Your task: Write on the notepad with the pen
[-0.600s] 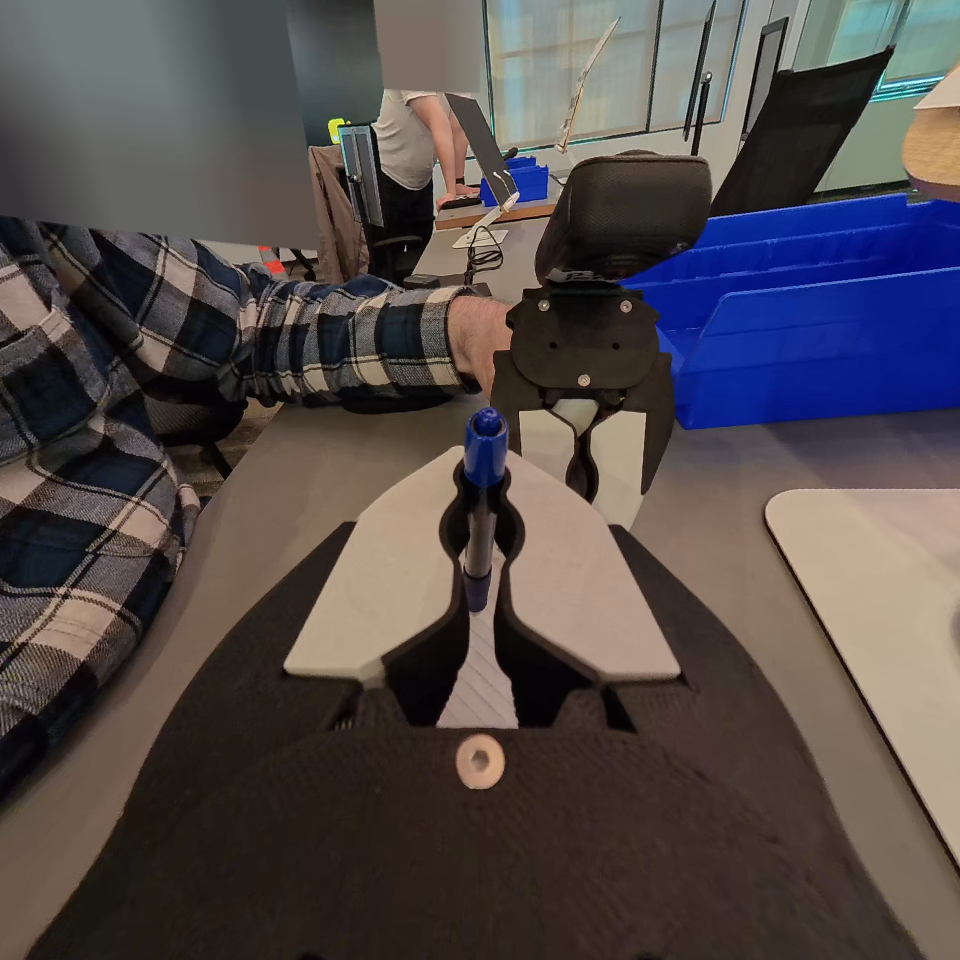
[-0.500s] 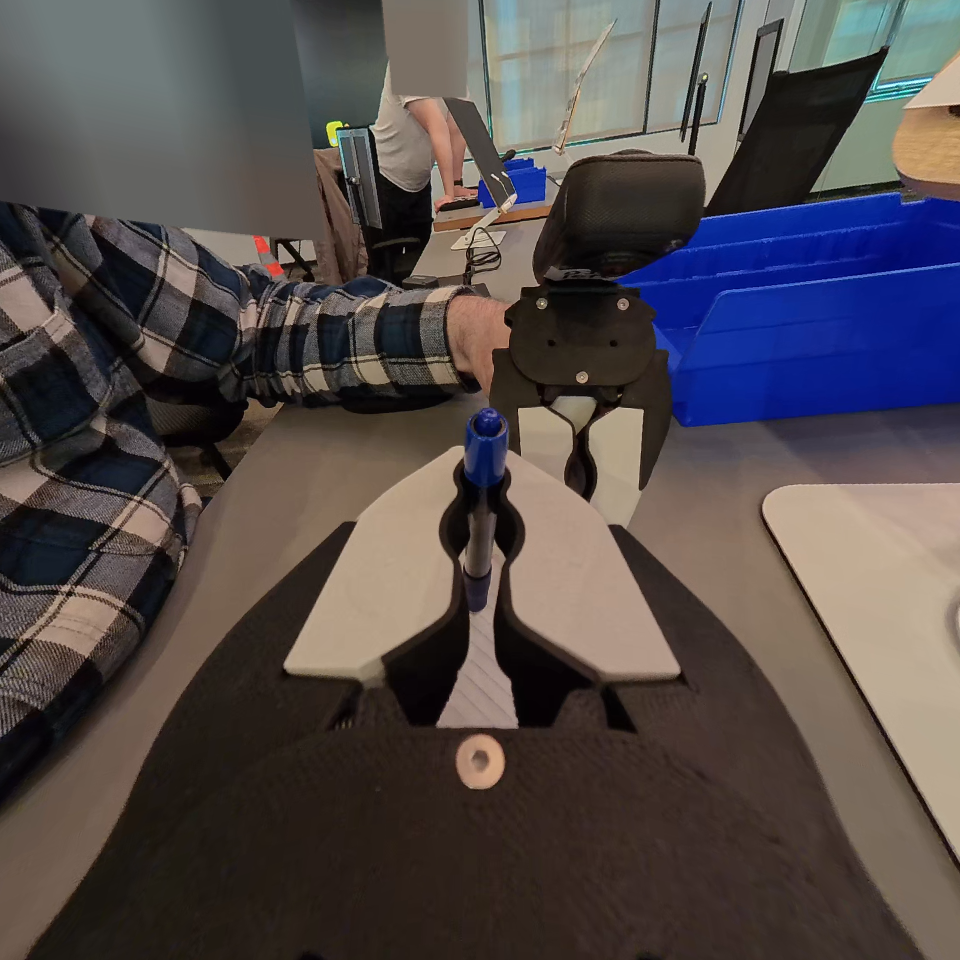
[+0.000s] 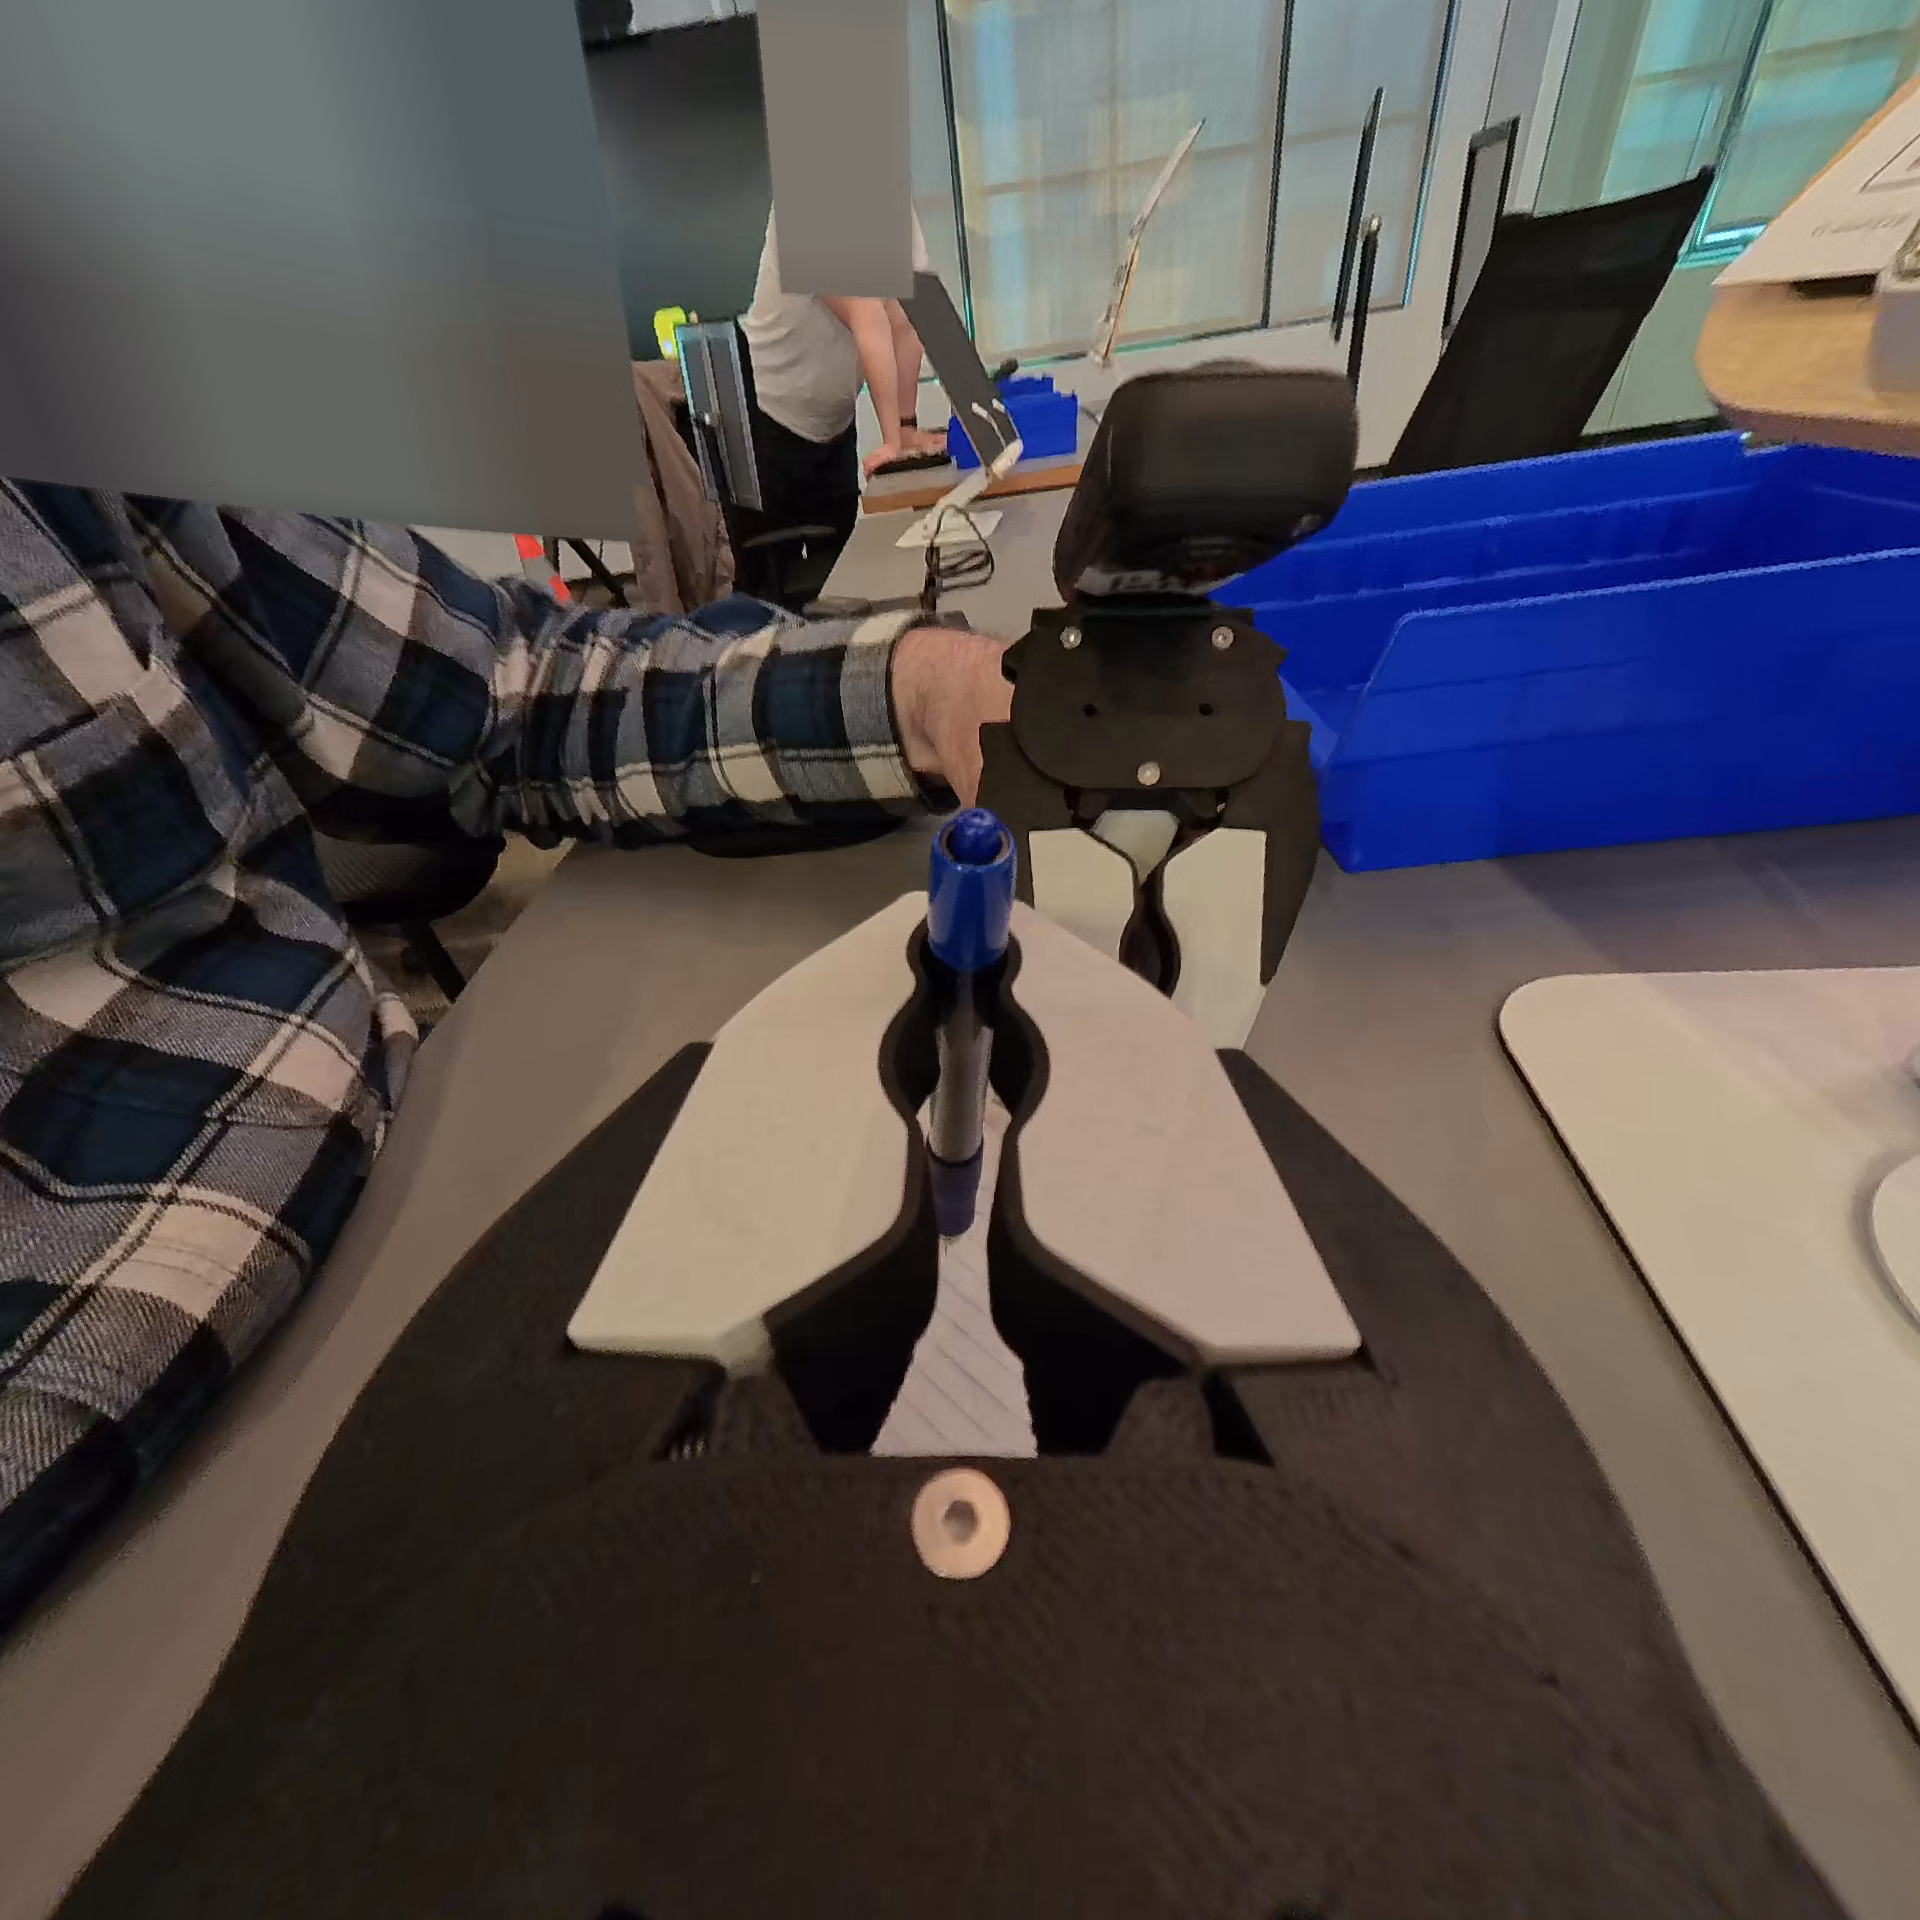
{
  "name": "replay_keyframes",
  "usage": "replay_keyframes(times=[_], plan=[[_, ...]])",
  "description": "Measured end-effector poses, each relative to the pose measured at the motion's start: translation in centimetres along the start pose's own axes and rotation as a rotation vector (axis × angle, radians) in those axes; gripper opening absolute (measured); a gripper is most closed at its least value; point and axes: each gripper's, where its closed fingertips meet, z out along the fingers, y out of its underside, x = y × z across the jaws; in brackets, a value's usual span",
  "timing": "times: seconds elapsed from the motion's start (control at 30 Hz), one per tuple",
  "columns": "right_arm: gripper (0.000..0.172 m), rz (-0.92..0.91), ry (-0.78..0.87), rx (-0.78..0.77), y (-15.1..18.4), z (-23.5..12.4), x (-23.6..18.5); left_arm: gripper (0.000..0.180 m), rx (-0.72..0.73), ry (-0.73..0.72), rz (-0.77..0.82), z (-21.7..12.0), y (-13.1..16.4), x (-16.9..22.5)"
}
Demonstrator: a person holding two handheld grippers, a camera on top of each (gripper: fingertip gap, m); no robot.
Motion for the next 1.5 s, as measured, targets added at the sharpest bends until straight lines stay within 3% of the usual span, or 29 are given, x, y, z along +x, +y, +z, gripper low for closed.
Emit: replay_keyframes(times=[0.03,0.17,0.3,0.4,0.5,0.67,0.8,1.07,1.3,1.43,1.5], plan=[[0.006,0.007,0.002,0.025,-0.5,-0.2,0.1,0.0,-0.001,-0.003,0.003,0.0,0.0,0.0],[0.006,0.048,0.026,0.136,-2.9,-1.1,1.1,0.032,0.046,0.007,-0.052,-0.7,-1.0,0.0],[0.006,0.053,0.04,0.175,-4.2,-1.6,1.9,0.058,0.205,0.098,-0.036,-1.7,-4.8,2.5],[0.006,0.039,0.033,0.163,-4.8,-1.1,1.8,0.049,0.247,0.08,-0.004,-1.6,-6.6,3.4],[0.006,0.019,0.013,0.139,-5.0,-0.1,1.4,0.008,0.291,0.086,0.008,-1.4,-7.8,4.1],[0.006,0.021,0.021,0.188,-6.4,0.5,1.7,0.007,0.354,0.077,-0.006,-2.0,-8.6,3.9],[0.03,-0.034,0.06,0.208,-7.0,1.3,1.9,0.007,0.425,0.064,-0.021,-2.4,-9.7,4.0],[0.009,-0.053,0.052,0.245,-8.0,2.0,1.6,0.007,0.5,0.04,-0.041,-2.7,-10.7,3.7],[0.009,-0.016,0.035,0.27,-8.4,1.6,1.8,0.007,0.534,0.026,-0.05,-2.8,-11.2,3.4],[0.035,-0.049,0.044,0.253,-8.6,1.8,1.8,0.007,0.538,-0.001,-0.045,-3.0,-11.5,3.3],[0.019,-0.093,0.063,0.229,-8.5,2.0,1.7,0.007,0.517,-0.006,-0.047,-2.7,-11.3,3.2]])
